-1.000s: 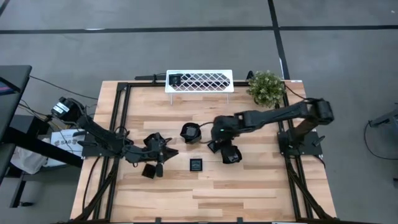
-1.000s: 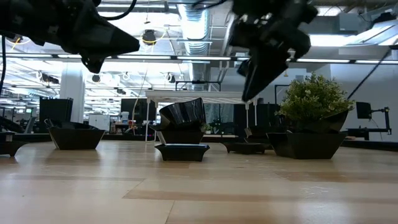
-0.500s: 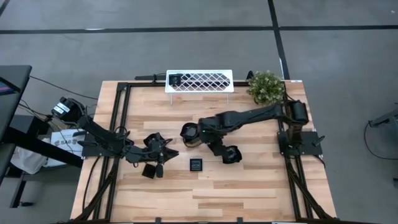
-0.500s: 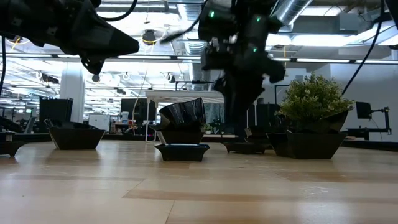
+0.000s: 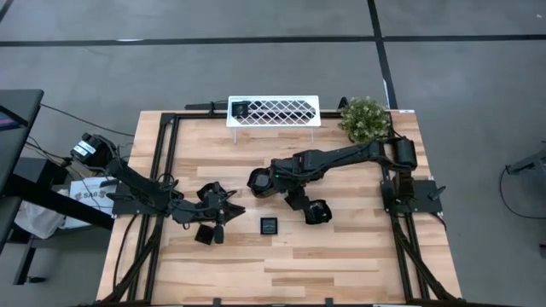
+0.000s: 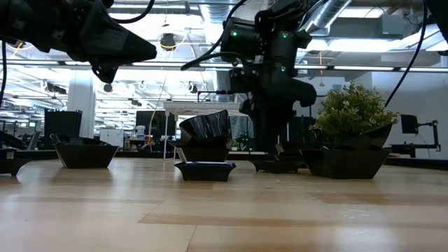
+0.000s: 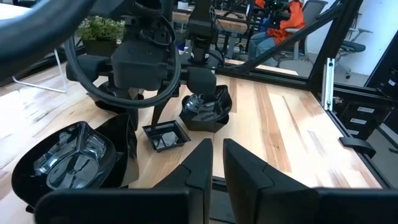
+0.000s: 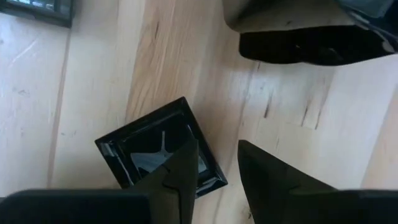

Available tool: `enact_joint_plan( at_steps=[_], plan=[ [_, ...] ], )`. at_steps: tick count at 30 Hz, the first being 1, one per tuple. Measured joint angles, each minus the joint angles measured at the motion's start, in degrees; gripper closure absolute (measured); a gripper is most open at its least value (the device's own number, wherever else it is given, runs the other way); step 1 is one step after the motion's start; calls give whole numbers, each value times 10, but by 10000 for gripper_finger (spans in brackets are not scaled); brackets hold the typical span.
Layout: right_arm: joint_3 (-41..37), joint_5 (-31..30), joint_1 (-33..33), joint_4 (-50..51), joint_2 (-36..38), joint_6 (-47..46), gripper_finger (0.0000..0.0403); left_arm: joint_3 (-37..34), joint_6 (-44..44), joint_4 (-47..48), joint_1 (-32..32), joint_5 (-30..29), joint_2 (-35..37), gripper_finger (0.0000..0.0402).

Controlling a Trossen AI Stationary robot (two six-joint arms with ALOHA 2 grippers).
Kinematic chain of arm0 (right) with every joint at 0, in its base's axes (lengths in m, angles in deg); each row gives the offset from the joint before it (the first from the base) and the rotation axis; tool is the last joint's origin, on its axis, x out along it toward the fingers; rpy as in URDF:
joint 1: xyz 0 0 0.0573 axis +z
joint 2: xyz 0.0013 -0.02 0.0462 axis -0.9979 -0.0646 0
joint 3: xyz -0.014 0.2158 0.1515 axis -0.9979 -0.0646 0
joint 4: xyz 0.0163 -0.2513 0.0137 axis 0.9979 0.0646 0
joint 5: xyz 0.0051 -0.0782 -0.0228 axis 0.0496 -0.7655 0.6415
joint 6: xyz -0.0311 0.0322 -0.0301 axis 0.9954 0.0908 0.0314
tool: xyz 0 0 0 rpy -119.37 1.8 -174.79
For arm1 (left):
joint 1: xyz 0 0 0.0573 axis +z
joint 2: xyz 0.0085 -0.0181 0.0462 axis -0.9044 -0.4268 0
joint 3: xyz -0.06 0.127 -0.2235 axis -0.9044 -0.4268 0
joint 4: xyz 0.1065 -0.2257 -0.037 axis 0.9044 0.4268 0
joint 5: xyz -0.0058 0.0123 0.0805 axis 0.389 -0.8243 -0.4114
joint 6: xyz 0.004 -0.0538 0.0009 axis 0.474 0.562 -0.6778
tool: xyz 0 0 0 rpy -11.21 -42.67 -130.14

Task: Pick & Place Mini shaped plates
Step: Stack the top black square plate on top of the black square plate on the shelf

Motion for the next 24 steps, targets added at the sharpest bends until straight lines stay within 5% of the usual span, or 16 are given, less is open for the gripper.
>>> enact_joint_plan(
  at_steps=[24],
  plan=[
    [-15,2,-2,-20,0,71,294,0,1,0,0,0,0,362]
  ],
)
